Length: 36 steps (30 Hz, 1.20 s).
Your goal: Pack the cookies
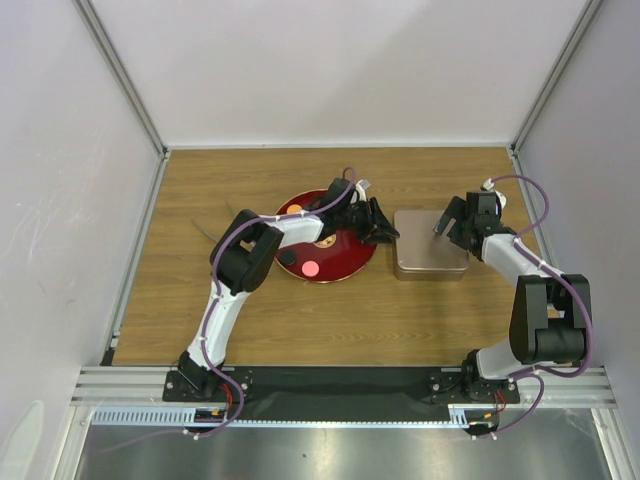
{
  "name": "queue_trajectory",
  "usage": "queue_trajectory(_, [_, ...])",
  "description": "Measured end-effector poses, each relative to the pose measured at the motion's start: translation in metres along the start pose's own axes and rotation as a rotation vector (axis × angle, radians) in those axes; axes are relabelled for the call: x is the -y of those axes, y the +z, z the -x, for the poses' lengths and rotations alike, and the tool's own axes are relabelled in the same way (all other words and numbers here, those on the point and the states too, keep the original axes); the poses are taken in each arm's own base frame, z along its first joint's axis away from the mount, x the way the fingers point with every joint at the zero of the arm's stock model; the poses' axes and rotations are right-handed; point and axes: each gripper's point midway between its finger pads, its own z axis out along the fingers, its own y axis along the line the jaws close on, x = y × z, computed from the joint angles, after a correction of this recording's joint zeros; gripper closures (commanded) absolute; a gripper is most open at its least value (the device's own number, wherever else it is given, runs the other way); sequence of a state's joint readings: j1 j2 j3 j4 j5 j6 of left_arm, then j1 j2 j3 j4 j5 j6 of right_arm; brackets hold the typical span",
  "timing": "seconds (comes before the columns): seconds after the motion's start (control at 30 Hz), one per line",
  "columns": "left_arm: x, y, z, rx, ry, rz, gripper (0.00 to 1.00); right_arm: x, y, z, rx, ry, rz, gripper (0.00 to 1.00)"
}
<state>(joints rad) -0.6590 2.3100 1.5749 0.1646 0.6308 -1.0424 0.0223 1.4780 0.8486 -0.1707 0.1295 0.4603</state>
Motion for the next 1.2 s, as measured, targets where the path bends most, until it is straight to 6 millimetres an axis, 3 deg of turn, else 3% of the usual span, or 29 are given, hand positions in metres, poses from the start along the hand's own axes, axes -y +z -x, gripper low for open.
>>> queue_trajectory(0.83, [0.002, 0.001, 0.0, 0.037, 0.017, 0.042, 0.63, 0.0, -0.004, -0.002, 0.024, -0.026, -0.02, 0.05])
queue_trajectory(1.07, [0.002, 0.0, 0.0, 0.052, 0.038, 0.068, 0.58, 0.013, -0.011, -0.006, -0.046, 0.029, 0.01, 0.05])
queue_trajectory(1.2, [0.0, -0.001, 0.0, 0.054, 0.051, 0.095, 0.52, 0.016, -0.017, 0.004, -0.054, 0.05, 0.008, 0.05])
